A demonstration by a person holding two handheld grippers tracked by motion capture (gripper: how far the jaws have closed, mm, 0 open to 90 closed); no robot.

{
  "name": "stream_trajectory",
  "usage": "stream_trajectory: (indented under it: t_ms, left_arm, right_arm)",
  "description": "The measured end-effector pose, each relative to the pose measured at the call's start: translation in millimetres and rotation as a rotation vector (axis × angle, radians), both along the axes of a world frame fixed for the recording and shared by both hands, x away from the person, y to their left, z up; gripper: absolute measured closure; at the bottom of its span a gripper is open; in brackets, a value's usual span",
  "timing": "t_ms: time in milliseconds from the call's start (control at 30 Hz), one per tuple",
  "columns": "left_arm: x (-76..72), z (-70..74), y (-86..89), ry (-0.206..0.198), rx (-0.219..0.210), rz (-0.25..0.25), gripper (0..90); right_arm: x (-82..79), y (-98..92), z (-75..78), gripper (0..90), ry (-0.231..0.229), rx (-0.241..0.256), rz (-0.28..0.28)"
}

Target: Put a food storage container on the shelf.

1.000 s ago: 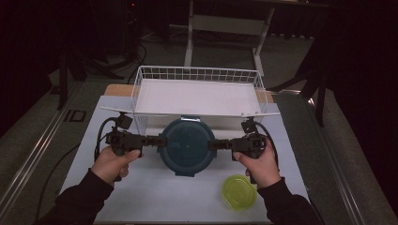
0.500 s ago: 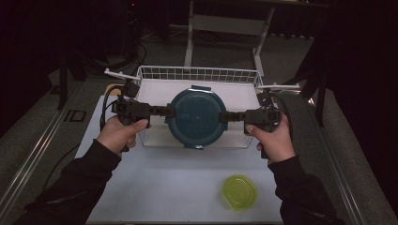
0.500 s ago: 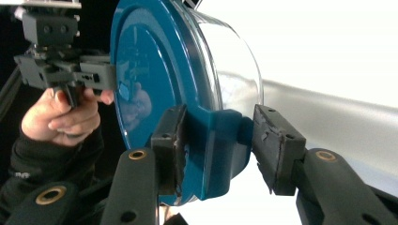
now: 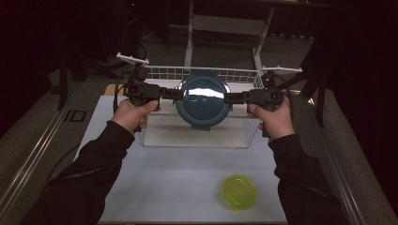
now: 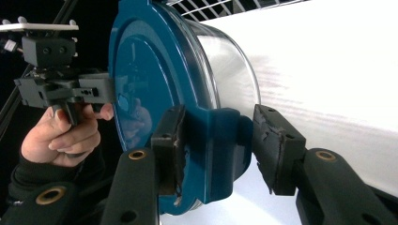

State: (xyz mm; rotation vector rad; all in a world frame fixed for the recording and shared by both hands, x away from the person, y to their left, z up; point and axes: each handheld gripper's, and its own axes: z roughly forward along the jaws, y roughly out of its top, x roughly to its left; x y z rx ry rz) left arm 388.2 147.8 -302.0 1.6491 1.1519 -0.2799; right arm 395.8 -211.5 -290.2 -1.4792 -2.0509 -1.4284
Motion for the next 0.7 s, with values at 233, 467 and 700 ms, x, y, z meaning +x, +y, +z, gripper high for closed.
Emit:
stream_trajectory:
  t_ms: [233,467,700]
  left_arm:
    - [18.8,-10.6,-2.2,0.05,-0.003,-0.006,56.6]
    - [31.6,-10.6,-0.1,0.066,-0.034,0.009,56.4]
    - [40.4,-17.2,1.0,0.086,-0.063,0.017,55.3]
  right_arm:
    - [17.3,0.2,-3.8,55.4,0.027,-0.021,-0.022]
    - [28.8,0.7,-2.0,55.4,0.052,-0.014,-0.042]
    - [44.9,-1.5,-7.8,55.0,0.116,0.014,-0.044]
